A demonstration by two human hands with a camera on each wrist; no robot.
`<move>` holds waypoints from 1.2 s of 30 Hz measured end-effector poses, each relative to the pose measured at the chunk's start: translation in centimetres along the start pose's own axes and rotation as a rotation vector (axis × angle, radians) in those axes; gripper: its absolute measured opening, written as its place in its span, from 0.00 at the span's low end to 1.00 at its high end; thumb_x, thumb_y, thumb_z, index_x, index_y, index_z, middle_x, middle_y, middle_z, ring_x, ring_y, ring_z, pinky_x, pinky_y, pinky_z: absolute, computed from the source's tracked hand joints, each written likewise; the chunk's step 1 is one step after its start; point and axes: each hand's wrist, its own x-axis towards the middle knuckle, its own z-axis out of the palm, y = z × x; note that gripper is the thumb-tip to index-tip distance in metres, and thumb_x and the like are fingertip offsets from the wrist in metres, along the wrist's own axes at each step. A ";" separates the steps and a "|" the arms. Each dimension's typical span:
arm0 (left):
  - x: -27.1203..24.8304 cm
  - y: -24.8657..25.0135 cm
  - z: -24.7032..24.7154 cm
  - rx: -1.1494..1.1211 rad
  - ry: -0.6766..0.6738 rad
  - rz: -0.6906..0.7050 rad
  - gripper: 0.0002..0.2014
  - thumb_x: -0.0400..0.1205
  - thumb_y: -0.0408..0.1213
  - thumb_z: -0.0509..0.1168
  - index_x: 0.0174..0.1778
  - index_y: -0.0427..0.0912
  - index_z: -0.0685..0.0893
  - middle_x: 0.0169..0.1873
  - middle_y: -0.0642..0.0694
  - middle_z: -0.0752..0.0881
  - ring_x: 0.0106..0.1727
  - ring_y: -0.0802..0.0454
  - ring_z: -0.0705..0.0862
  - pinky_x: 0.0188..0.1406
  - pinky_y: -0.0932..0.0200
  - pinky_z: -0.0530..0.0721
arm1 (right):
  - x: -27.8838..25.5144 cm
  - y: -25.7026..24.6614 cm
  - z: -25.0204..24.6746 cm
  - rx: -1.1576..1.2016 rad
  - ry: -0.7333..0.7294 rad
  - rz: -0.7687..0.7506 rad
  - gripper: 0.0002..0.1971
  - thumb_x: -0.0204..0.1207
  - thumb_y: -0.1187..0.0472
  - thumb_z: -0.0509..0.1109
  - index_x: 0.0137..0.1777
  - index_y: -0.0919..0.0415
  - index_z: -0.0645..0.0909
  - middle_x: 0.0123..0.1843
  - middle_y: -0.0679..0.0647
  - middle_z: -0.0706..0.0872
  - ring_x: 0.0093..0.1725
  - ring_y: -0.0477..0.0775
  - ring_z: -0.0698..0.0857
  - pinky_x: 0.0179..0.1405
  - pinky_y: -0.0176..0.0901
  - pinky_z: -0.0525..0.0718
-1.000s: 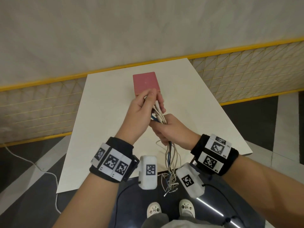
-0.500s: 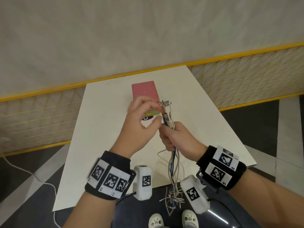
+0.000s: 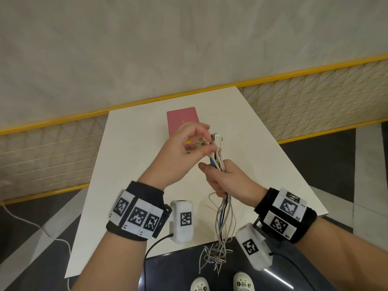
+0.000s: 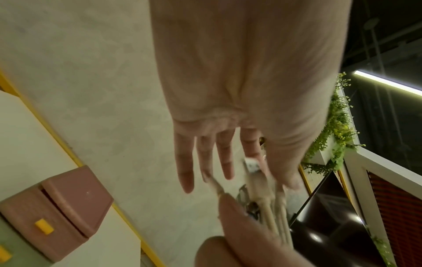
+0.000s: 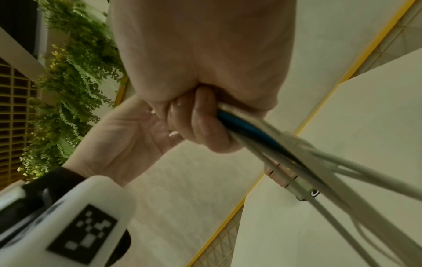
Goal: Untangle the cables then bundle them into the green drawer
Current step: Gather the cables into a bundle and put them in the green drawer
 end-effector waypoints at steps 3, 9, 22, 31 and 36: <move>0.4 0.2 0.5 -0.020 -0.080 -0.039 0.23 0.80 0.53 0.67 0.71 0.61 0.72 0.71 0.57 0.77 0.72 0.59 0.78 0.65 0.54 0.81 | 0.2 0.3 0.2 -0.078 -0.032 0.015 0.27 0.82 0.49 0.64 0.22 0.52 0.60 0.21 0.50 0.60 0.21 0.49 0.56 0.21 0.37 0.57; 0.6 0.5 2.1 0.151 0.000 0.084 0.12 0.86 0.41 0.64 0.40 0.41 0.87 0.36 0.54 0.84 0.36 0.64 0.79 0.40 0.73 0.73 | -0.1 -0.9 0.4 -0.026 -0.046 0.004 0.25 0.82 0.59 0.64 0.22 0.55 0.61 0.20 0.49 0.61 0.22 0.49 0.56 0.22 0.41 0.56; 0.6 0.3 2.4 0.108 -0.003 0.094 0.14 0.89 0.38 0.57 0.48 0.41 0.88 0.43 0.52 0.81 0.43 0.58 0.82 0.41 0.71 0.77 | -0.3 -1.4 0.1 -0.034 -0.064 -0.051 0.25 0.82 0.64 0.61 0.21 0.50 0.78 0.23 0.51 0.63 0.21 0.47 0.59 0.20 0.38 0.62; 0.9 -0.1 3.1 0.338 -0.030 0.309 0.11 0.86 0.40 0.65 0.43 0.37 0.86 0.41 0.46 0.81 0.43 0.53 0.82 0.46 0.55 0.80 | 0.1 -2.1 0.3 -0.085 0.002 -0.089 0.22 0.71 0.69 0.55 0.19 0.48 0.73 0.19 0.47 0.63 0.22 0.49 0.59 0.22 0.39 0.60; 1.3 -0.2 2.4 0.438 0.038 0.307 0.17 0.86 0.40 0.64 0.29 0.44 0.74 0.26 0.52 0.74 0.30 0.54 0.75 0.34 0.54 0.76 | 0.2 -1.7 0.2 -0.070 -0.073 -0.098 0.11 0.76 0.70 0.62 0.32 0.64 0.77 0.22 0.53 0.63 0.22 0.50 0.60 0.23 0.40 0.64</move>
